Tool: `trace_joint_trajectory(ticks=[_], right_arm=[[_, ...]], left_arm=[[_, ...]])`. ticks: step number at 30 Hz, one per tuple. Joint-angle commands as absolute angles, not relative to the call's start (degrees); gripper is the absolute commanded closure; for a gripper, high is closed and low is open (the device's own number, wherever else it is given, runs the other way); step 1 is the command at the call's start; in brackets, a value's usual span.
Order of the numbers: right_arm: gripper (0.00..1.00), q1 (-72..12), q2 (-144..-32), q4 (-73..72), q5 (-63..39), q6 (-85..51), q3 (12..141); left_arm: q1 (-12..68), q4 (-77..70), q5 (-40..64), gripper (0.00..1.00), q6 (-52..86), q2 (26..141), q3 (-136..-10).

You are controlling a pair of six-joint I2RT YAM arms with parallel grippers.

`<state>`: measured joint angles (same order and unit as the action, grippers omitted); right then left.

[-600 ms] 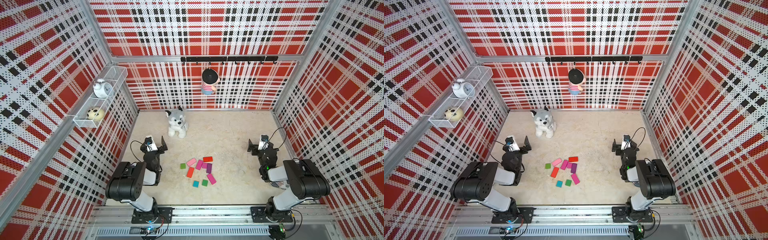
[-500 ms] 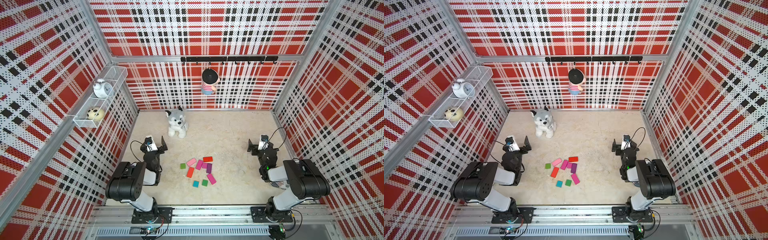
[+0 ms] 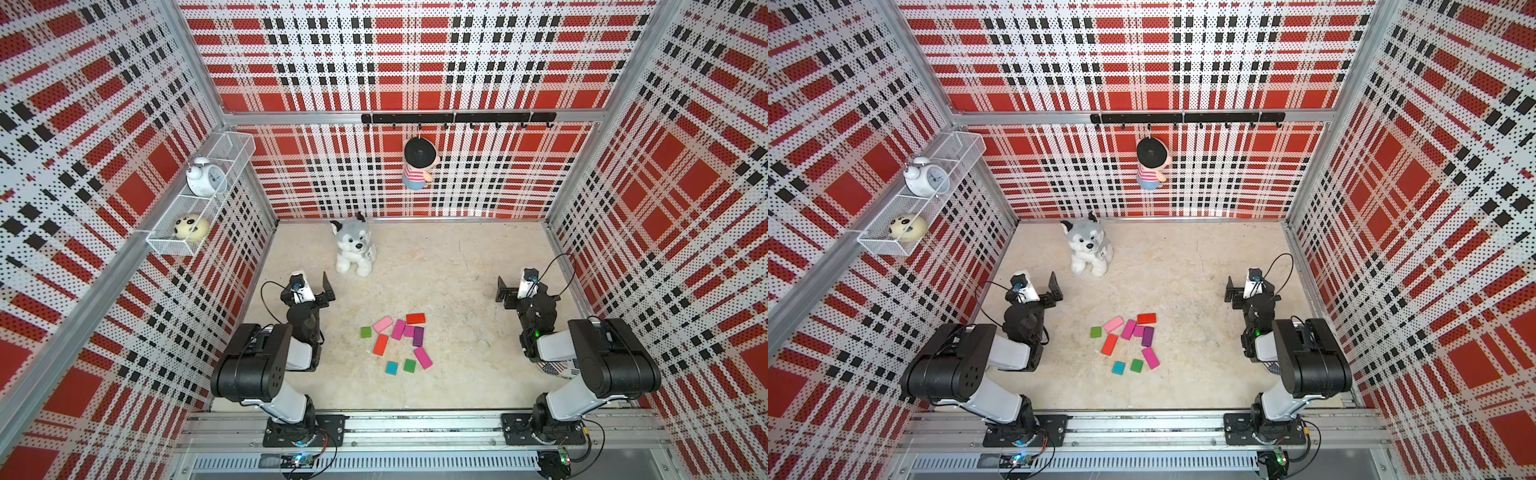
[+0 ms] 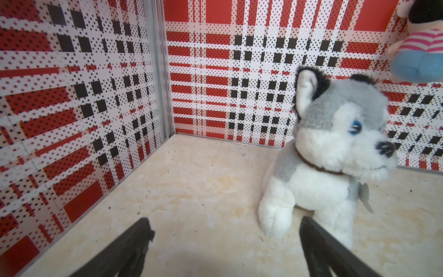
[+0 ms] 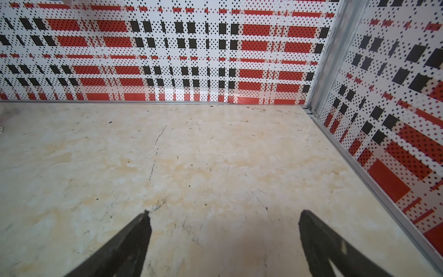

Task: Assemble the number 7 with building blocks
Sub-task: Pick up the building block from the center of the board.

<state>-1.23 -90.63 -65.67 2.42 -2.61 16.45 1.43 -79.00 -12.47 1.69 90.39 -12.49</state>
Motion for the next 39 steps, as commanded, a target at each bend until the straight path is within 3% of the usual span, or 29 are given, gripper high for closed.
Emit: trace_joint_trajectory(ticks=[1,10,13,15,17,20,23,24,27,31,34,39], right_arm=[[0.0,-0.9,-90.0,-65.1,1.8,-3.0,17.2],[0.0,-0.9,-89.8,-65.4,1.9,-3.0,16.9],[0.06,-1.3,-86.6,-61.8,2.7,-2.8,17.4],[0.07,-2.3,-79.0,-45.8,3.2,-3.1,21.5],[0.07,-2.3,-73.1,-27.4,0.4,-6.7,29.7],[0.12,-3.4,-71.6,-13.5,-6.1,-7.6,39.1],[0.15,-7.2,-73.6,-1.6,-7.4,-7.8,46.4],[0.1,-8.4,-74.7,1.7,-9.3,-8.0,48.8],[0.11,-11.6,-77.7,8.0,-14.3,-8.7,53.5],[0.14,-16.1,-82.0,13.1,-13.6,-6.7,57.1],[0.19,-19.2,-85.5,18.0,-14.7,-4.8,60.4],[0.18,-28.0,-90.7,21.7,-11.2,5.3,63.4]], left_arm=[[1.4,-79.3,-12.9,0.02,1.8,90.4,-12.7],[1.4,-79.4,-12.8,0.02,1.8,90.3,-12.6],[4.5,-75.9,-18.6,0.02,-0.6,87.1,-13.8],[8.9,-55.1,-25.1,0.02,-1.0,80.3,-22.2],[11.6,-36.2,-24.5,0.02,3.3,77.5,-32.5],[19.3,-27.3,-27.0,0.02,4.2,77.2,-40.6],[26.8,-17.4,-34.2,0.02,5.2,80.4,-47.1],[28.4,-13.1,-33.5,0.02,7.4,81.7,-49.5],[33.2,-8.3,-33.4,0.02,13.4,83.5,-51.6],[35.2,-5.9,-29.4,0.01,20.8,85.0,-51.1],[35.6,-3.1,-24.4,0.07,25.0,86.0,-50.8],[36.0,0.7,-20.1,0.13,28.0,86.6,-49.0]])
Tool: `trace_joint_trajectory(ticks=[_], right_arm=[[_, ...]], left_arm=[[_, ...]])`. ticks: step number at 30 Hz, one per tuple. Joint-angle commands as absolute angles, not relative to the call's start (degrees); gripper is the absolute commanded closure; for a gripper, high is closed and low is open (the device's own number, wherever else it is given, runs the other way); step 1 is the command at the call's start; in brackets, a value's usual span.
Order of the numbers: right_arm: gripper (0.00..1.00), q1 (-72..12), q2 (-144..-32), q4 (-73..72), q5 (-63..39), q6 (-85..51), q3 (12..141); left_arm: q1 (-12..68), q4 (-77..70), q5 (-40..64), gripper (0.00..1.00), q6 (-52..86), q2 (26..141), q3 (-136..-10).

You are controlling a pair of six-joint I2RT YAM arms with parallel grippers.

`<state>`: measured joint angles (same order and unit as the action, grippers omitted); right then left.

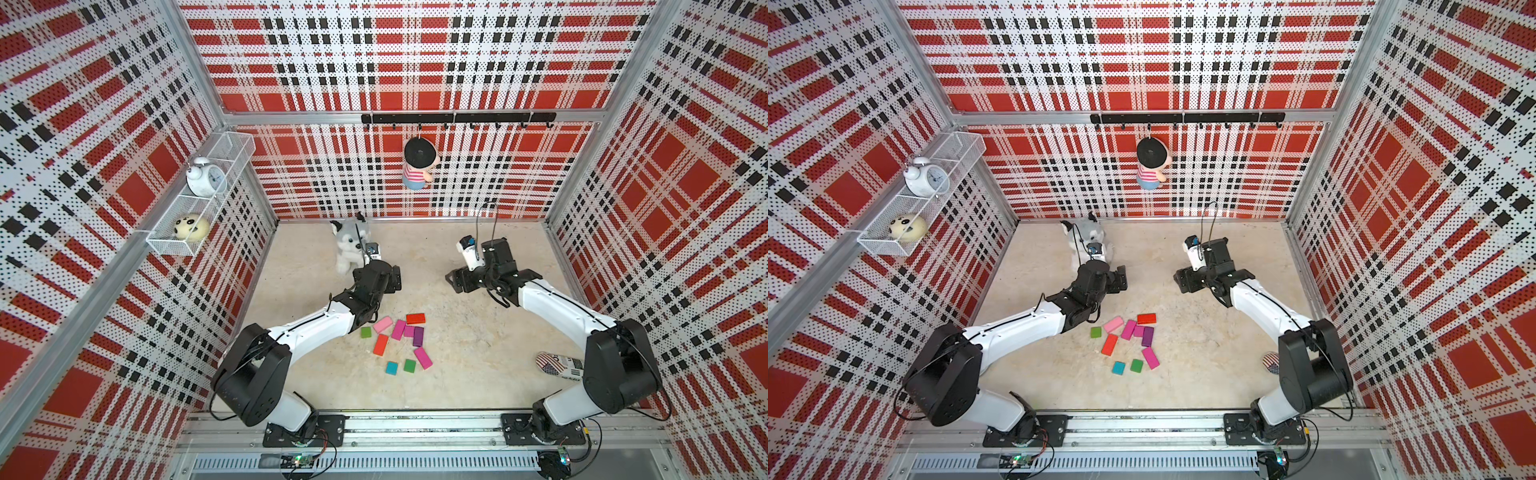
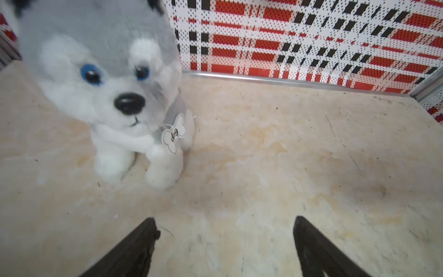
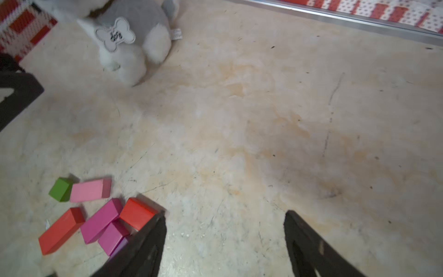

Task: Assemble the number 7 with building blocks
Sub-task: Pick up the building block from the center of the board.

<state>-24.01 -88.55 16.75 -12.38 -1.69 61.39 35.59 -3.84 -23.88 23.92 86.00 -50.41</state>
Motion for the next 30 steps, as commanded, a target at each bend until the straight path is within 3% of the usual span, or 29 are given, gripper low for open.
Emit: trace_joint_trajectory(ticks=[1,10,30], right_arm=[[0.18,-29.2,-92.0,22.7,-11.1,6.8,64.3],[0.22,-33.1,-99.1,27.6,-13.8,15.0,68.6],[0.31,-39.2,-108.4,29.9,-12.1,24.8,72.6]], left_arm=[[36.0,1.3,-19.6,0.15,28.4,86.6,-48.7],[35.9,2.9,-12.3,0.29,32.0,90.3,-46.4],[29.9,-7.1,-3.0,0.29,38.1,82.1,-32.8]])
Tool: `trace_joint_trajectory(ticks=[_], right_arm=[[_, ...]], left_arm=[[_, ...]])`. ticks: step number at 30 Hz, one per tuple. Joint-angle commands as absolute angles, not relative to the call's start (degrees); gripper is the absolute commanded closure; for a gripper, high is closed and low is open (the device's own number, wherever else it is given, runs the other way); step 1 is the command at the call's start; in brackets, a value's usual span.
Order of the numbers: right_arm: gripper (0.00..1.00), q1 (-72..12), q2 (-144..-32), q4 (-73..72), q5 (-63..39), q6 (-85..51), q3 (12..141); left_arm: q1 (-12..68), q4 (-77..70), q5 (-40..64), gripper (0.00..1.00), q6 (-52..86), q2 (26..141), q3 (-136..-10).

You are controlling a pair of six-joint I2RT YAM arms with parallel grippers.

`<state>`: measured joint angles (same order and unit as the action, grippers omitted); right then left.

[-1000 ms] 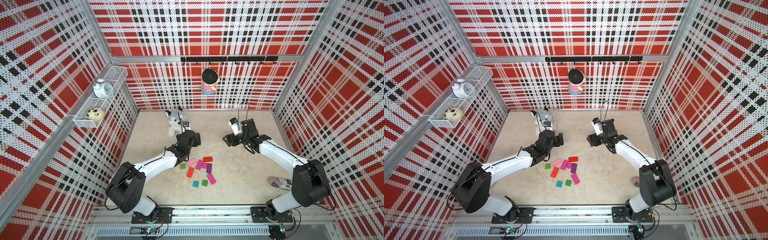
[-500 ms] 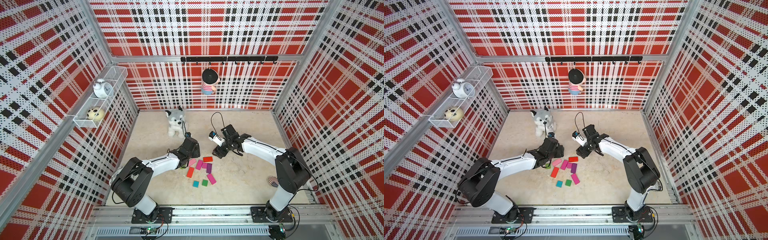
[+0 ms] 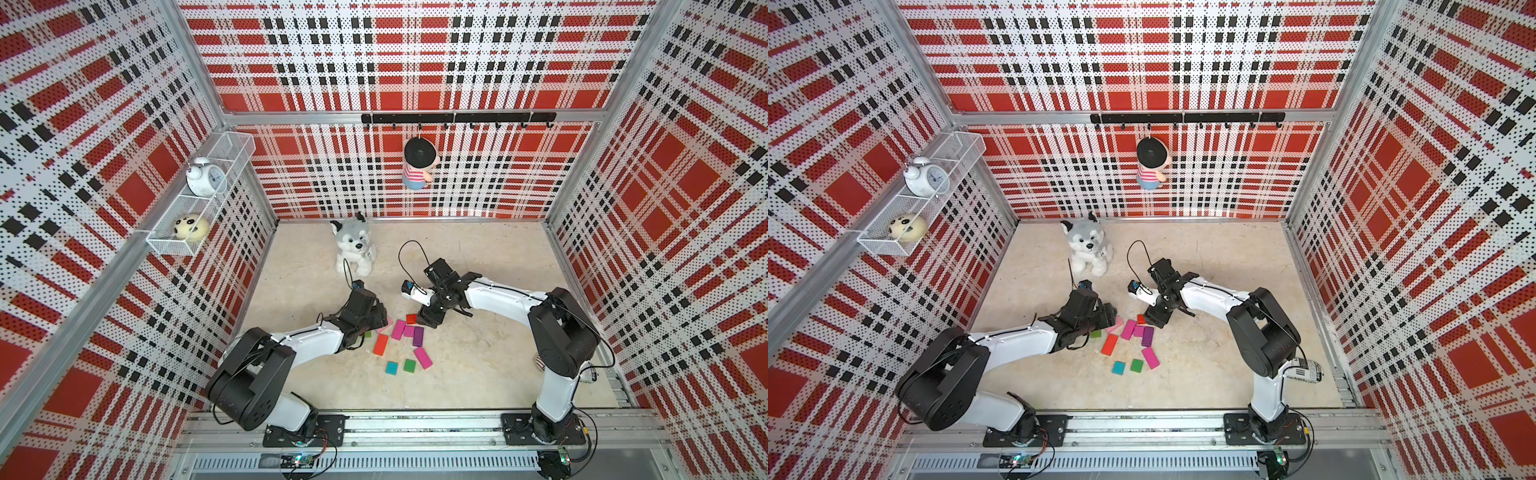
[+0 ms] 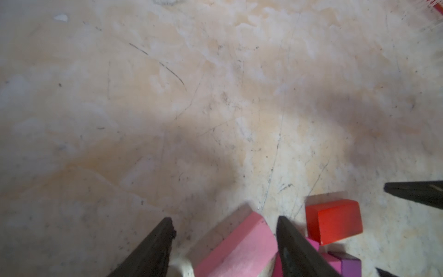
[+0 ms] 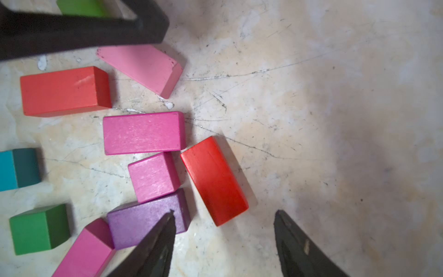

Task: Assemble the number 7 with building blocks
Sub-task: Pick up the building block from the center of the board.

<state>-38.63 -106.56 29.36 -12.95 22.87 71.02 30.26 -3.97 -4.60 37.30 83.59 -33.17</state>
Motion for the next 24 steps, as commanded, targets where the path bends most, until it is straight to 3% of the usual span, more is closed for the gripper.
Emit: trace_joint_trajectory(ticks=[1,17,24], right_arm=[[0.31,-39.2,-108.9,30.0,-12.1,25.0,73.1],[0.42,-42.3,-114.3,32.1,-9.7,28.2,75.1],[0.71,-42.5,-116.8,33.4,-4.0,24.9,77.5]], left_arm=[[29.8,-7.2,-2.8,0.29,38.1,82.2,-32.8],[28.6,-8.7,-1.9,0.27,39.5,79.1,-29.4],[28.3,-8.7,-1.3,0.27,38.9,79.2,-29.7]])
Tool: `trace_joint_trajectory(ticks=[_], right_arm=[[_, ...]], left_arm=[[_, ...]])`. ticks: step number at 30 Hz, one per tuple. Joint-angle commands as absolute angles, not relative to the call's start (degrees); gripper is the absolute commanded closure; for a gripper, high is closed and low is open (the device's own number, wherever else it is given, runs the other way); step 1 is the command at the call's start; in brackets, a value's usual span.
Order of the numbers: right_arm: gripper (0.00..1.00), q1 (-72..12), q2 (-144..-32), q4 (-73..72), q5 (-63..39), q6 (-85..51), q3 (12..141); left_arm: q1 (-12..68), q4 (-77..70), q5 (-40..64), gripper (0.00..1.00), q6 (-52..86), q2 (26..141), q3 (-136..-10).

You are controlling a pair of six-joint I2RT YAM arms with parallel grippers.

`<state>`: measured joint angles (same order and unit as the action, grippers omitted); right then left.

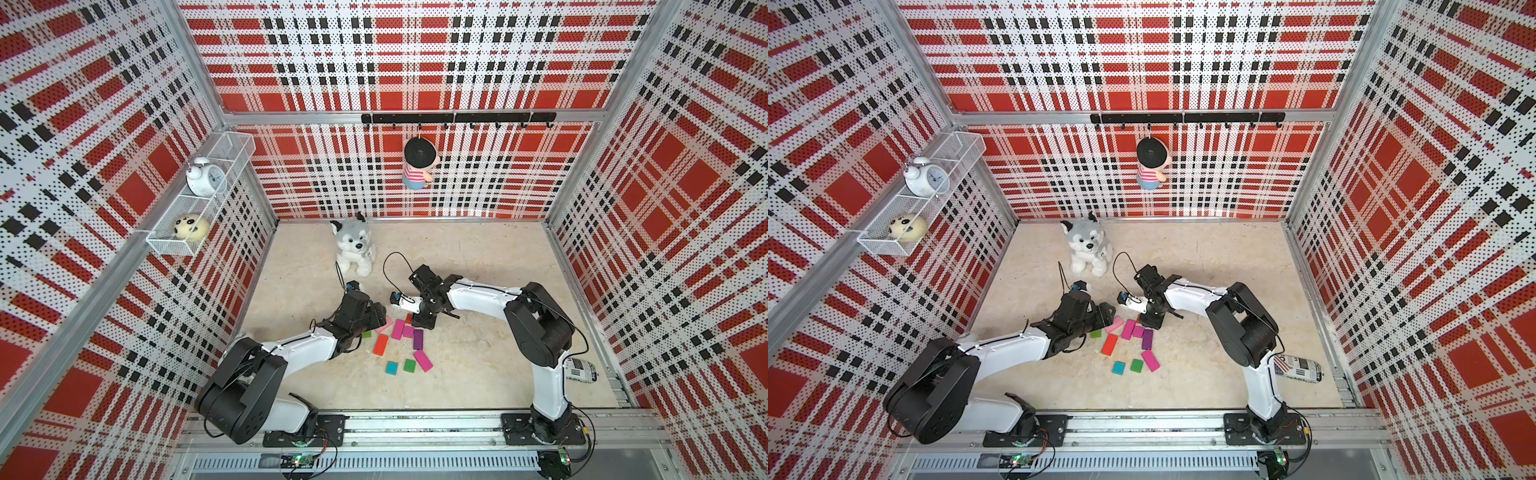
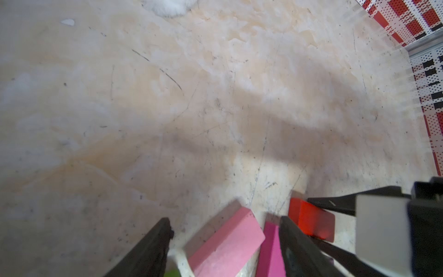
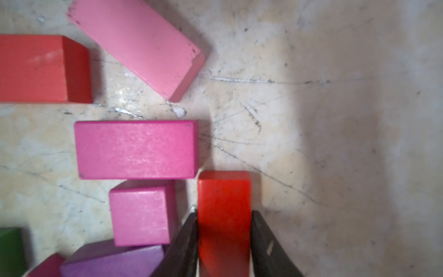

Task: Assemble the number 7 with building blocks
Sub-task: Pick up the building block from the center of the board, then place the building block at the center of the board.

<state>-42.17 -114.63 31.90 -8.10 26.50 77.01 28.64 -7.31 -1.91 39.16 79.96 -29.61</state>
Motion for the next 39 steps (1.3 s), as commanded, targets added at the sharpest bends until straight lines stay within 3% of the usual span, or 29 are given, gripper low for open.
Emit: trace_joint_trajectory(ticks=[1,9,20,30,39], right_arm=[[0.74,-42.5,-116.7,33.4,-3.3,24.4,77.5],[0.85,-37.4,-112.1,29.8,-5.0,14.1,75.5],[0.83,-25.3,-102.8,28.9,-5.5,-2.5,69.1],[0.82,-23.0,-102.0,27.8,-5.4,-5.6,64.4],[0.82,-23.1,-103.7,27.8,-5.4,-5.6,64.6]], left_arm=[[28.4,-8.7,-1.2,0.27,38.7,79.5,-30.1],[31.1,-7.3,-1.4,0.27,35.6,84.5,-35.9],[39.5,0.2,-1.8,0.29,29.8,95.6,-50.2],[44.6,9.1,-2.6,0.33,29.6,98.2,-56.4],[45.2,17.1,0.9,0.33,37.7,96.8,-58.7]])
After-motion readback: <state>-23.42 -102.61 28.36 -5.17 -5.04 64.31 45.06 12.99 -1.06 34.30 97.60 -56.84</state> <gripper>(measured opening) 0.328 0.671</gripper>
